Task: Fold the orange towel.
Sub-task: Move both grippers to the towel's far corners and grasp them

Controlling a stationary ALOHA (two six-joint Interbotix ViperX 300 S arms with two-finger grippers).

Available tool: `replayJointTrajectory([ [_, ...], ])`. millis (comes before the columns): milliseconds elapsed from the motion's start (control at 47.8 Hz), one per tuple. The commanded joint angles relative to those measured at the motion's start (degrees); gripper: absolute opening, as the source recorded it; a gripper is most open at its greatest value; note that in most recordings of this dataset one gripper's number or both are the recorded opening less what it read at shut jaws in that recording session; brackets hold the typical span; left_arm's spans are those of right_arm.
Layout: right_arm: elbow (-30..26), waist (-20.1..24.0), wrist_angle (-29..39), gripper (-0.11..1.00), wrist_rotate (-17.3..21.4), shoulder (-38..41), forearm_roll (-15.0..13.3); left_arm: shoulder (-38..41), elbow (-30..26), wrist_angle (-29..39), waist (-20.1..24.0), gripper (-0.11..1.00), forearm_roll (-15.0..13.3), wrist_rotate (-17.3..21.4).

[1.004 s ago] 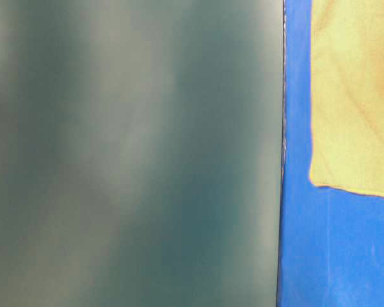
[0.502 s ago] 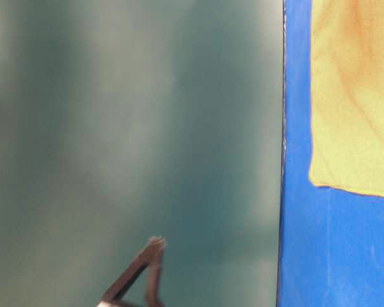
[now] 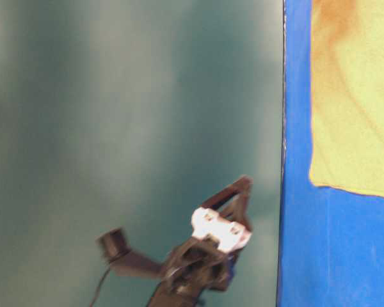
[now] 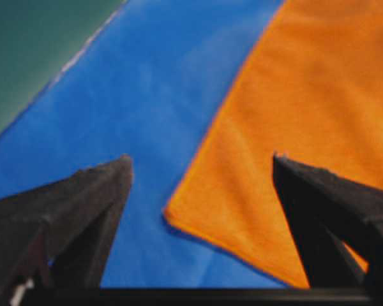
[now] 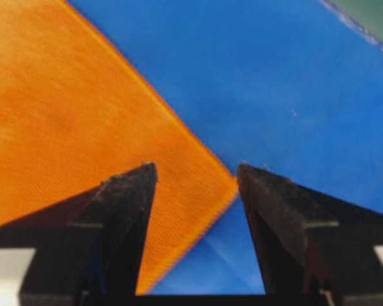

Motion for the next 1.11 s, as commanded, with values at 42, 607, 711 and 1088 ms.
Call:
replayJointTrajectory([
  [42,-1.32,-1.67,-3.52,0.58,-0.18,5.19,-0.79,4.48,-3.52,-1.32,0.70,0.91,-0.09,0.09],
  [607,-2.90,-3.34,-13.62,0.48,-0.26,18.90,-0.79,14.94,-8.44,-1.49,2.29,0.87,0.00,0.53],
  [711,-2.99,-3.34,-13.36,0.27,-0.26,18.90,-0.79,15.64,-8.70,-0.18,1.93,0.70,0.00,1.05],
  [1088,-0.35,-3.34,-12.13,0.02,0.62,16.61,1.67,15.91,-9.32,0.09,1.23,0.00,0.18,3.60],
])
